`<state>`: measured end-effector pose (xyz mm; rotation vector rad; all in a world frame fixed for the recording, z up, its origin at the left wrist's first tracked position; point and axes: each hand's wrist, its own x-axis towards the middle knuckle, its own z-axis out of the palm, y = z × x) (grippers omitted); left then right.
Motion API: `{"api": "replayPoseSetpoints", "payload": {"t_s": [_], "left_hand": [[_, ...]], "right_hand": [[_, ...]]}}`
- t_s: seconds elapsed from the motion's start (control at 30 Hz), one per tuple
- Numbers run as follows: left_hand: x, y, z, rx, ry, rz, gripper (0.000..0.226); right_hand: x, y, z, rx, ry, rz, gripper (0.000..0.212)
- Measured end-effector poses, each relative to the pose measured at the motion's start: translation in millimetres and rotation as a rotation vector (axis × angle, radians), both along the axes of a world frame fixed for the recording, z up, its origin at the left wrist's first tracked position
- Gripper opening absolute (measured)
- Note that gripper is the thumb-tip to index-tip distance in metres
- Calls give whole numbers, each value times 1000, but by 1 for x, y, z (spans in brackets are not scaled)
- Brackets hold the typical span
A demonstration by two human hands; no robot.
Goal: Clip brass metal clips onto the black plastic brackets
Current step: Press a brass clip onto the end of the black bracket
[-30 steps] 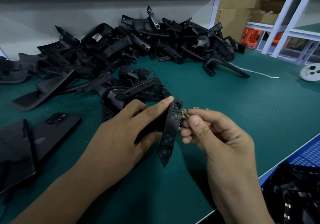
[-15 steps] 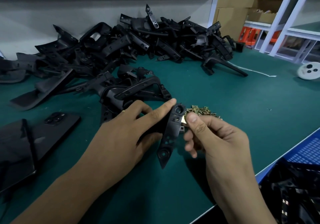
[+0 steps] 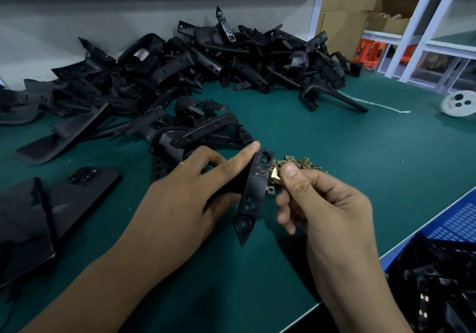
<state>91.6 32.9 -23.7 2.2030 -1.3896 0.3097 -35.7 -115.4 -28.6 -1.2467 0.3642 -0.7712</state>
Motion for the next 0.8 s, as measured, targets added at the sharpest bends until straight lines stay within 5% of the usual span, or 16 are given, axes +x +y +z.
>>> {"api": "replayPoseSetpoints", "payload": {"t_s": [0.8], "left_hand": [[-4,0,-2,56,-32,-43,60]], "right_hand": [[-7,-4,6,-131,97,108,25]]}}
